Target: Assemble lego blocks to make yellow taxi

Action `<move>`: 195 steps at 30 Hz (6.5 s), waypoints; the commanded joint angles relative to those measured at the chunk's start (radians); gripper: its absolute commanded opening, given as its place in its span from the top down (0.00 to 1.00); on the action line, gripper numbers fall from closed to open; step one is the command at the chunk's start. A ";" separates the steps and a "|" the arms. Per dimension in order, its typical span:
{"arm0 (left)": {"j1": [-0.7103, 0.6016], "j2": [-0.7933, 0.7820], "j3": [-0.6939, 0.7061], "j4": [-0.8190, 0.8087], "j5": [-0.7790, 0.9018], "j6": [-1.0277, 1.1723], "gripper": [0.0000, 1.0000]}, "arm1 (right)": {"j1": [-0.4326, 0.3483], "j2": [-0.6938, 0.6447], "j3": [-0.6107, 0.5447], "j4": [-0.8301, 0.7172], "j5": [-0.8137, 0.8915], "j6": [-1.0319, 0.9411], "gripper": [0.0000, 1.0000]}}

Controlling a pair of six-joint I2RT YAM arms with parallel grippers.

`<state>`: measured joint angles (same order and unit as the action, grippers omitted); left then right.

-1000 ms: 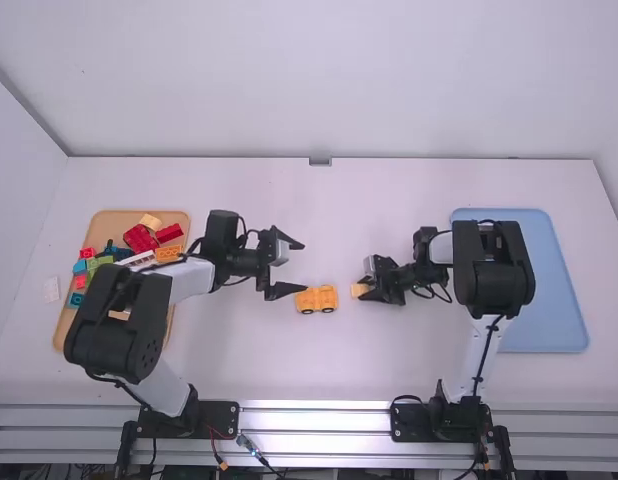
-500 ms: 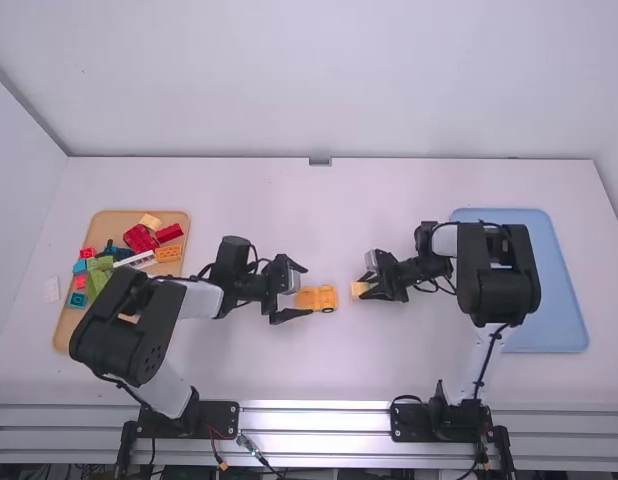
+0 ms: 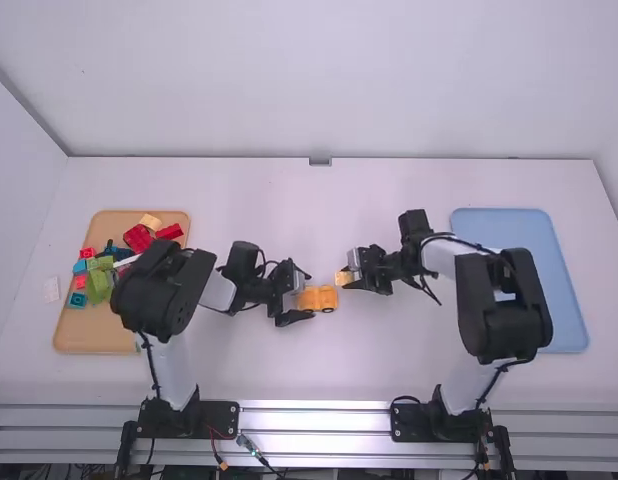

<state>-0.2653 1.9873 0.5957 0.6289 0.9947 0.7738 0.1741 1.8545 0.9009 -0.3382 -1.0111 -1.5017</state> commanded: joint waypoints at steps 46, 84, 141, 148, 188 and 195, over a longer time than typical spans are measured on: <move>-0.045 0.105 0.026 0.058 -0.043 0.008 0.45 | 0.107 0.102 -0.116 0.338 0.074 0.382 0.76; -0.049 0.105 0.035 0.011 -0.047 0.008 0.44 | 0.087 0.055 -0.114 0.334 0.026 0.372 0.32; -0.048 0.105 0.045 0.006 -0.047 0.000 0.48 | 0.169 0.140 -0.118 0.283 0.357 0.481 1.00; -0.049 0.105 0.051 0.007 -0.047 0.001 0.47 | 0.135 0.040 -0.059 0.319 0.201 0.479 1.00; -0.029 0.010 0.282 -0.396 -0.140 0.105 0.01 | 0.028 -0.239 -0.010 0.200 0.288 0.658 0.01; 0.035 -0.243 0.282 -0.623 -0.160 0.105 0.01 | 0.028 -0.239 -0.010 0.202 0.287 0.657 0.01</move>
<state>-0.2661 1.8378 0.8776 0.0345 0.8326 0.8856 0.2047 1.6196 0.8833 -0.1341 -0.7216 -0.8440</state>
